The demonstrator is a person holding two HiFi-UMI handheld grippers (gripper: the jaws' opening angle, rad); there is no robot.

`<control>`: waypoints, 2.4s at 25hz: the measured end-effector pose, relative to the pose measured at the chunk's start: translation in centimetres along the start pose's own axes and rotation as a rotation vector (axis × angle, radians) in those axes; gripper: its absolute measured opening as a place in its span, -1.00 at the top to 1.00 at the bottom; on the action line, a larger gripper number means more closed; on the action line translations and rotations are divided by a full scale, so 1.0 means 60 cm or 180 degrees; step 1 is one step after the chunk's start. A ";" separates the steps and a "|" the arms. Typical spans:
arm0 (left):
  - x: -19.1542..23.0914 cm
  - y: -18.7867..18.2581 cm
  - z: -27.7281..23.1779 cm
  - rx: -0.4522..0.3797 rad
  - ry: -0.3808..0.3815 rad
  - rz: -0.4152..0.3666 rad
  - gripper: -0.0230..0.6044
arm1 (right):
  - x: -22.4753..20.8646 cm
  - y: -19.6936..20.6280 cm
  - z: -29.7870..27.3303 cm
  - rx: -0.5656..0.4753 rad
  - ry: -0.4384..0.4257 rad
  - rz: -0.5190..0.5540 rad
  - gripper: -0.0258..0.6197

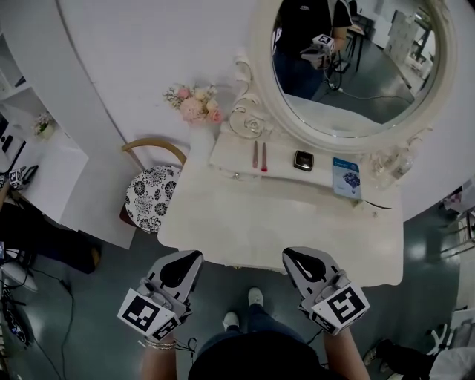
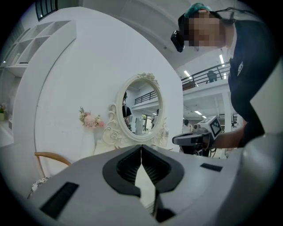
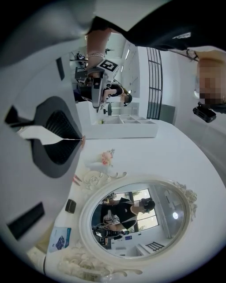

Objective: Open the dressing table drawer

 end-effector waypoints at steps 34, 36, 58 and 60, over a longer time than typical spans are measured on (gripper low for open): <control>-0.032 -0.001 -0.103 0.0067 -0.0380 0.0021 0.87 | -0.143 0.017 0.002 0.0059 -0.0348 -0.0024 0.86; -0.037 0.002 -0.105 0.0075 -0.0413 0.0040 0.87 | -0.147 0.021 0.005 0.0078 -0.0373 -0.0030 0.86; -0.053 0.018 -0.120 0.0237 -0.0386 0.0081 0.87 | -0.162 0.043 0.009 0.0126 -0.0377 -0.0186 0.86; -0.046 0.017 -0.129 0.0242 -0.0348 0.0071 0.87 | -0.165 0.042 0.006 0.0120 -0.0346 -0.0195 0.86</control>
Point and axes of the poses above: the fingertips, and each gripper's own axes: z backward along the fingers, x to its left, y out of its underside, the point moved 8 cm from there along z, backward along the fingers, and after that the axes turned 10 degrees about -y, right-handed, at the moved point
